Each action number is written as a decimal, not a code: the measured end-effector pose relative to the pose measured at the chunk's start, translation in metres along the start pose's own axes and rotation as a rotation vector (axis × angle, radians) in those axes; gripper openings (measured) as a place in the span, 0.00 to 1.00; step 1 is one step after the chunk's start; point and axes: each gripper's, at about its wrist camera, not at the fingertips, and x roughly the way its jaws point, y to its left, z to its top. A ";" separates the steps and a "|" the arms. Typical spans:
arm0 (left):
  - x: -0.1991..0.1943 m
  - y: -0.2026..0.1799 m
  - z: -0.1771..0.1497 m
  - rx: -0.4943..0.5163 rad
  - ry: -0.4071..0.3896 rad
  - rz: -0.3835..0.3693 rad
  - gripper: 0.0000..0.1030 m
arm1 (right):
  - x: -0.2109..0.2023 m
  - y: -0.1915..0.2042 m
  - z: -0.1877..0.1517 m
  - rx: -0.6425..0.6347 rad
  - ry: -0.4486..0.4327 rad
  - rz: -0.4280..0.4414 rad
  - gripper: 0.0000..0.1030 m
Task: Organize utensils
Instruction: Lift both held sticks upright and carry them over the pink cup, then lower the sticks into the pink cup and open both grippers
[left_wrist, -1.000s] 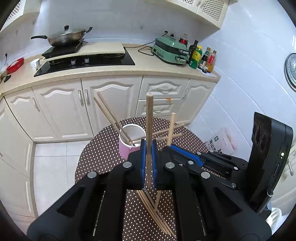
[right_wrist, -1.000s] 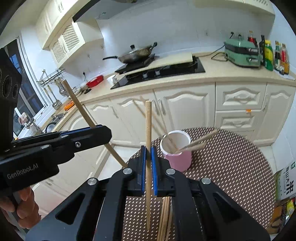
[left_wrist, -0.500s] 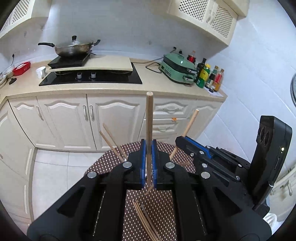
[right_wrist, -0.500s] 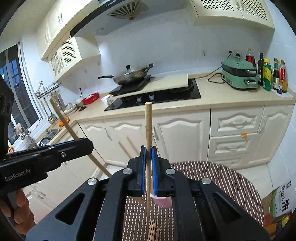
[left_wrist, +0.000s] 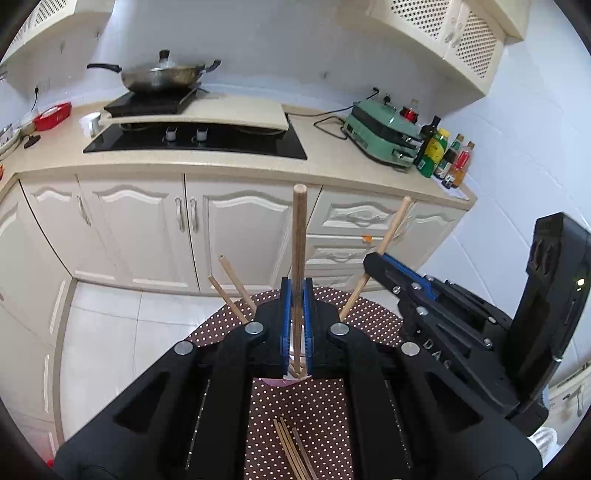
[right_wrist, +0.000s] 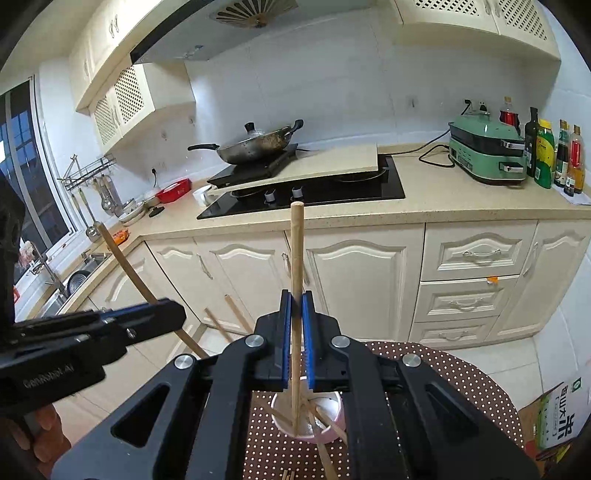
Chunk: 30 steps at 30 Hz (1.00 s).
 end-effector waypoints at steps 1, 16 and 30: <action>0.002 0.002 0.000 -0.003 0.004 0.002 0.06 | 0.001 0.000 0.000 0.000 -0.001 0.002 0.05; 0.028 0.011 -0.011 -0.011 0.086 -0.006 0.06 | 0.017 0.001 -0.004 0.007 0.069 0.016 0.05; 0.042 0.017 -0.034 -0.020 0.181 -0.008 0.06 | 0.017 0.001 -0.031 0.014 0.177 0.000 0.05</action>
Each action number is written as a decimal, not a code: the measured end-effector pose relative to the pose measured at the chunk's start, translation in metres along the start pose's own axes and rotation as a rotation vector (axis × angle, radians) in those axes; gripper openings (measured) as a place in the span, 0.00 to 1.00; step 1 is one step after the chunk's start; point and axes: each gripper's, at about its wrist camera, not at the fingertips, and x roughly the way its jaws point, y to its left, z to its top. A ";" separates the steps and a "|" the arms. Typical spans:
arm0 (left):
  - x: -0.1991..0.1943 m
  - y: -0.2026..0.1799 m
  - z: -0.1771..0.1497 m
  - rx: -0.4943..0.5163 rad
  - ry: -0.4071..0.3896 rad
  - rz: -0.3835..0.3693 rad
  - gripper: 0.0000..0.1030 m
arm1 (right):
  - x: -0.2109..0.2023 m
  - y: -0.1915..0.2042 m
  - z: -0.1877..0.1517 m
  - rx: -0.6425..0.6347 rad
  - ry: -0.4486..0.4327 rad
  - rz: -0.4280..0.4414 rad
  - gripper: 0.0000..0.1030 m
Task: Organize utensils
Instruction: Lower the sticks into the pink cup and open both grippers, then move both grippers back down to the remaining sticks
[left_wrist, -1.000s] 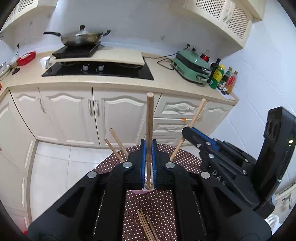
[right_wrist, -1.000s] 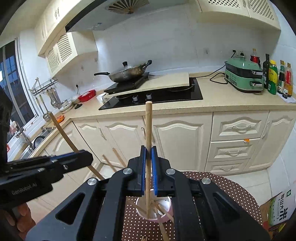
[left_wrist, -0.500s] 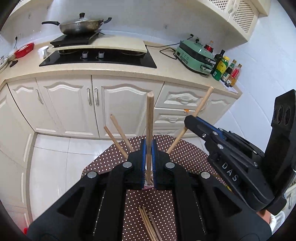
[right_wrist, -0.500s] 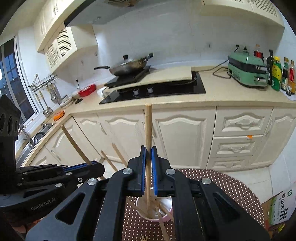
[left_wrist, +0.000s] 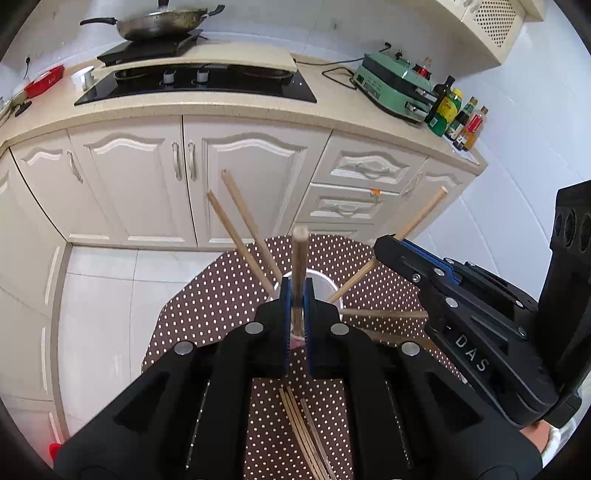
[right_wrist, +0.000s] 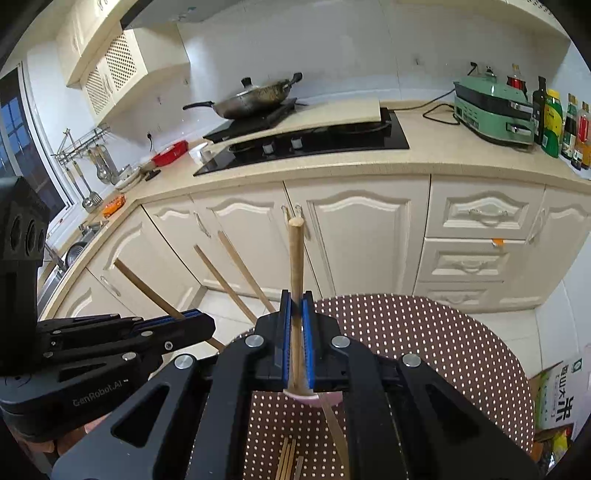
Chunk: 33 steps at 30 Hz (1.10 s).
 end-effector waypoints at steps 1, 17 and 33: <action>0.001 0.000 -0.001 -0.001 0.005 -0.001 0.06 | 0.000 0.000 -0.002 0.003 0.010 -0.006 0.05; -0.006 -0.003 -0.015 0.006 0.043 0.003 0.07 | -0.004 0.006 -0.021 0.031 0.072 -0.021 0.08; -0.029 -0.007 -0.036 0.033 0.035 0.034 0.07 | -0.047 0.020 -0.031 0.049 0.010 -0.059 0.38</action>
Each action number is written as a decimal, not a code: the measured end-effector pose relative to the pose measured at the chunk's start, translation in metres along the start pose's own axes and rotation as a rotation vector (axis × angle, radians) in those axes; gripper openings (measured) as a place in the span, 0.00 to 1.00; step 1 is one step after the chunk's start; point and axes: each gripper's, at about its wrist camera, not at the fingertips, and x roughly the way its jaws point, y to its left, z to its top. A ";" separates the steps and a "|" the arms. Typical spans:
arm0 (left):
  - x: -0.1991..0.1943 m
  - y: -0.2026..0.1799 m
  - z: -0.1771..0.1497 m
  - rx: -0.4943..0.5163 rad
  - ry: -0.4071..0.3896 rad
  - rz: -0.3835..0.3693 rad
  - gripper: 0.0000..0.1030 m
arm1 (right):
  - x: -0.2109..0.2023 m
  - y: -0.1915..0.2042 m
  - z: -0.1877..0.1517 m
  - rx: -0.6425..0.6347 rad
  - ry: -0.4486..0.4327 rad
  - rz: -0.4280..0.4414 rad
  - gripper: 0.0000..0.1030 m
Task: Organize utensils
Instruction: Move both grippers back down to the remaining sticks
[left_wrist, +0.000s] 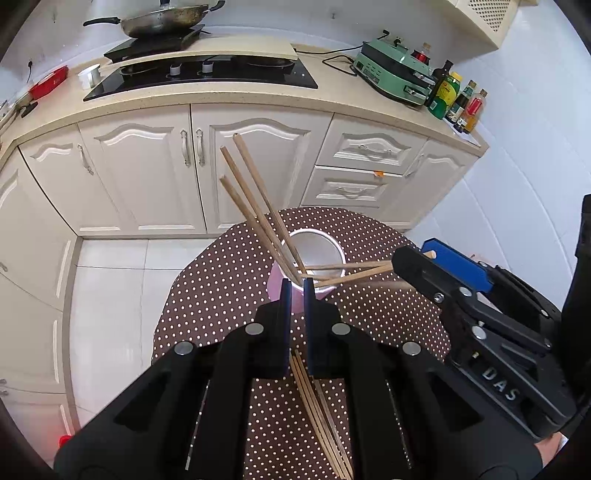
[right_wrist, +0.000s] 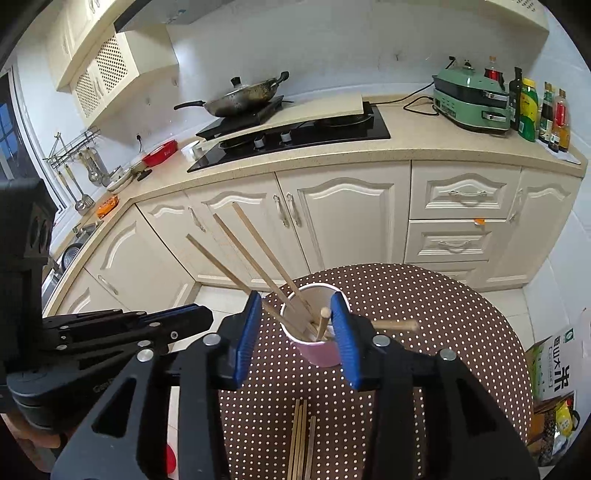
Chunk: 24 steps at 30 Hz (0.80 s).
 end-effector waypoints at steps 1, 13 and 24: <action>-0.001 -0.001 -0.002 0.003 -0.001 0.005 0.07 | -0.004 0.001 -0.002 0.001 -0.006 -0.003 0.40; -0.021 -0.009 -0.025 0.023 -0.047 0.040 0.51 | -0.042 0.008 -0.021 0.013 -0.056 -0.049 0.48; -0.027 -0.023 -0.046 0.055 -0.026 0.019 0.55 | -0.067 0.006 -0.047 0.049 -0.071 -0.092 0.49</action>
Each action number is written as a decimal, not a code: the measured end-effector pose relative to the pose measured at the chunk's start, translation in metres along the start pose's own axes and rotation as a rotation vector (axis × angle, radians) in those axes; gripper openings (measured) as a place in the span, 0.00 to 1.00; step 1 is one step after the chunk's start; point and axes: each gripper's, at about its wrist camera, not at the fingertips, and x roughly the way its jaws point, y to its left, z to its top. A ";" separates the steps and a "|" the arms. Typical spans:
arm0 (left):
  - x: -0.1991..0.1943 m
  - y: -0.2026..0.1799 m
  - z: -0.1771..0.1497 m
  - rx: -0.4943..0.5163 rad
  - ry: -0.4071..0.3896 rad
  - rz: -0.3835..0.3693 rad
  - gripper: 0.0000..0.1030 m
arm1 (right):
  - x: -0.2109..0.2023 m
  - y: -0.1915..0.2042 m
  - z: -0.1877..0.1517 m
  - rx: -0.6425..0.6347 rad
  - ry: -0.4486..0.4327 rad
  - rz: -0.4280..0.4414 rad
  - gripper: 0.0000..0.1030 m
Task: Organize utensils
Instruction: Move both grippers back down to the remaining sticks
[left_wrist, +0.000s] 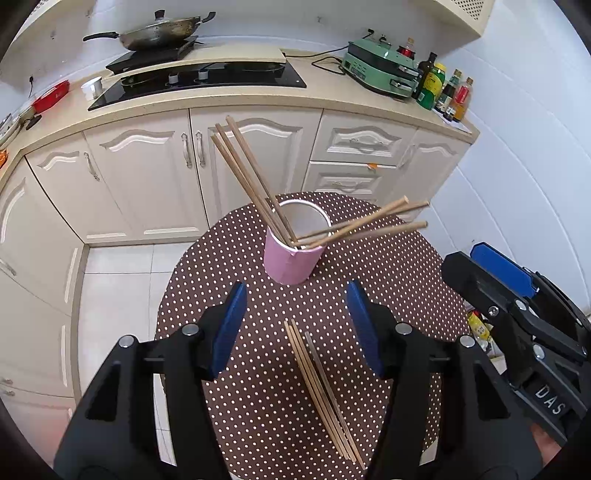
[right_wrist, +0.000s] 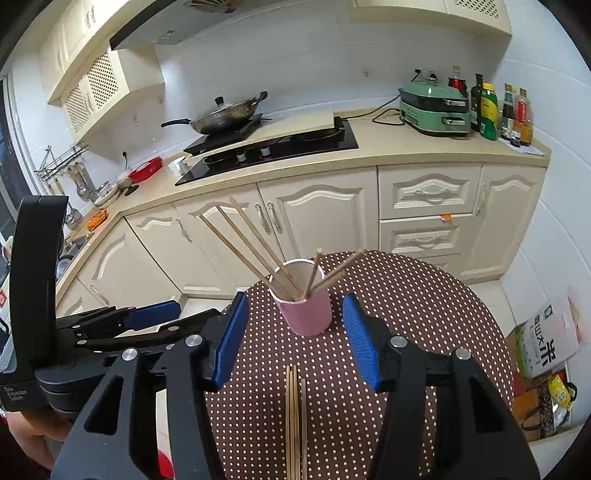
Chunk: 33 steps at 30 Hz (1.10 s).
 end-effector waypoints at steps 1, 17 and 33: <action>0.000 -0.001 -0.002 0.003 0.004 -0.002 0.55 | -0.002 -0.001 -0.002 0.003 0.000 -0.003 0.49; 0.030 -0.006 -0.042 0.008 0.085 0.027 0.58 | -0.009 -0.026 -0.043 0.048 0.063 -0.051 0.51; 0.124 0.002 -0.108 -0.034 0.343 0.111 0.58 | 0.056 -0.057 -0.100 0.069 0.296 -0.018 0.52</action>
